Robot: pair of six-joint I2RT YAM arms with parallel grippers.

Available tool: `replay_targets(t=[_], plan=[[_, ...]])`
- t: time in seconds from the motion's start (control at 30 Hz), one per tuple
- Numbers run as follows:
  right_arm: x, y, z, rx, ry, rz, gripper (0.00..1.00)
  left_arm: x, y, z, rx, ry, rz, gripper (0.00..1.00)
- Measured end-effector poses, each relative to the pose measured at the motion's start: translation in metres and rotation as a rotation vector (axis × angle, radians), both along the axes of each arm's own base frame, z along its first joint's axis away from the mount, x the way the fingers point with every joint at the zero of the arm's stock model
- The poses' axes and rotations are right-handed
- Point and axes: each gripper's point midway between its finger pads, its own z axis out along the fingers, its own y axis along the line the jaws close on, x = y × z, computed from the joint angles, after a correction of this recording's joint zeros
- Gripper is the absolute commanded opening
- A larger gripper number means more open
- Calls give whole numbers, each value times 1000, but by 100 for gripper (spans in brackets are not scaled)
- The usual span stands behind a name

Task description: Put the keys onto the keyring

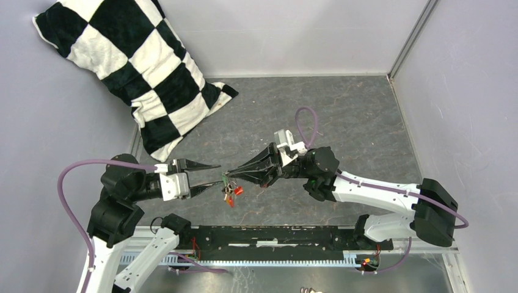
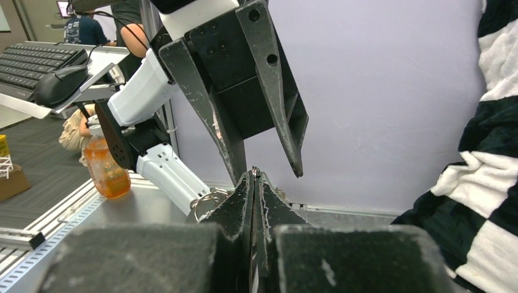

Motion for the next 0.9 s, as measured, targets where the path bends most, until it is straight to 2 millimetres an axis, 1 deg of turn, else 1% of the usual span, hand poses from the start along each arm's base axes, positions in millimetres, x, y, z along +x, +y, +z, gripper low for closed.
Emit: replay_targets(t=[0.13, 0.3, 0.4, 0.67, 0.9], plan=[[-1, 6, -3, -24, 0, 21, 1, -2, 1, 2, -5, -14, -2, 32], [-3, 6, -4, -37, 3, 35, 0, -9, 2, 2, 3, -53, -22, 19], [-4, 7, -3, -37, 4, 40, 0, -11, 3, 0, 12, -75, -30, 17], [-4, 10, -2, -46, 21, 57, 0, -12, 4, -4, 33, -102, -38, 15], [-6, 10, -3, -56, 38, 71, 0, -12, 5, -5, 37, -104, -37, 3]])
